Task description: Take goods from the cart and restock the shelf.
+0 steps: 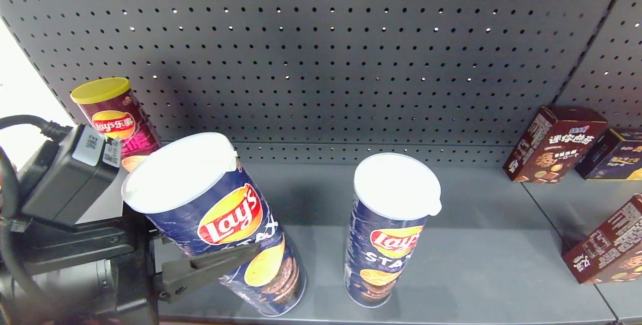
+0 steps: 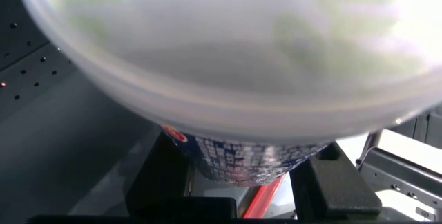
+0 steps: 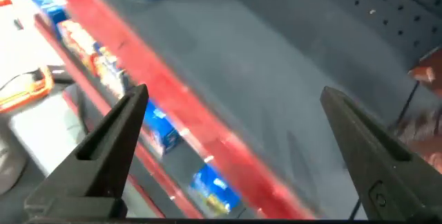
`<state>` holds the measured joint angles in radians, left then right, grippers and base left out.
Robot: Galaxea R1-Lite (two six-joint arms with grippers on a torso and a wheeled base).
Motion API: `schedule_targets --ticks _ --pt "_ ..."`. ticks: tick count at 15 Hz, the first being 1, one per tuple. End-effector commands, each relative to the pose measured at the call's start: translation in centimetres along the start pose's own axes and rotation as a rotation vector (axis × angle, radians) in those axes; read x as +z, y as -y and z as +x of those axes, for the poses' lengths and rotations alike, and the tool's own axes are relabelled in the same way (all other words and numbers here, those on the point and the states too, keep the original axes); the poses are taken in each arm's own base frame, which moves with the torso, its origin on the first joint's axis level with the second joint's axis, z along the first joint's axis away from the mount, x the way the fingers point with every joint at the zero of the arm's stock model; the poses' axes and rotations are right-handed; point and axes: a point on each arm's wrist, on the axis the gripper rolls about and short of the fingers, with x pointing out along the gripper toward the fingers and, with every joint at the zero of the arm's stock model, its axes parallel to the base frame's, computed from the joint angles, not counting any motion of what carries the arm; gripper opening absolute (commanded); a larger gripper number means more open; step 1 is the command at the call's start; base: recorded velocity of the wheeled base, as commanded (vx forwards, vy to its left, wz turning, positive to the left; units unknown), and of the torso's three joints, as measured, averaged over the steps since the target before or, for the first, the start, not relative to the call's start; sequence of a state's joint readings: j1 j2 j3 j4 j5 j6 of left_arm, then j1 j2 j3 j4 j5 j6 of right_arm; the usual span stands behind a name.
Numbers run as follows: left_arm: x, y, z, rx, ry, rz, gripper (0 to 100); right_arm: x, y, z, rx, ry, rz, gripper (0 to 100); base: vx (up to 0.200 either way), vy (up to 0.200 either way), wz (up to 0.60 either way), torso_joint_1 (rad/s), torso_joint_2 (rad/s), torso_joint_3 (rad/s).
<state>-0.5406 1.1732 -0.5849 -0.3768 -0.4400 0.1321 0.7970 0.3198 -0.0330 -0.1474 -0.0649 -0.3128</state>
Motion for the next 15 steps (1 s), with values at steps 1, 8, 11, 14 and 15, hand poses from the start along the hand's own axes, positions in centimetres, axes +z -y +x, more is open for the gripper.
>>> schedule_targets --ticks 1,8,11,14,15 --pt "0.01 0.05 -0.01 -0.002 0.001 0.001 0 -1.82 -0.48 -1.67 -0.023 0.082 0.031 100 0.000 0.000 0.00 0.000 0.00 0.000" --pt "0.10 0.06 0.00 -0.002 0.004 0.002 0 -2.16 -0.69 -2.53 -0.181 0.133 0.185 100 0.000 0.000 0.00 0.000 0.00 0.000" --pt "-0.01 0.03 0.02 -0.001 0.000 0.002 0 -1.96 -0.86 -2.17 -0.375 0.041 0.233 100 0.000 0.000 0.00 0.000 0.00 0.000" --pt "0.05 0.03 0.02 -0.002 0.003 0.003 0 -1.78 -1.18 -1.94 -0.603 -0.033 0.252 100 0.000 0.000 0.00 0.000 0.00 0.000" --pt "0.10 0.02 0.02 -0.002 0.004 0.004 0 -1.80 -1.20 -1.93 -0.637 -0.034 0.261 100 0.000 0.000 0.00 0.000 0.00 0.000"
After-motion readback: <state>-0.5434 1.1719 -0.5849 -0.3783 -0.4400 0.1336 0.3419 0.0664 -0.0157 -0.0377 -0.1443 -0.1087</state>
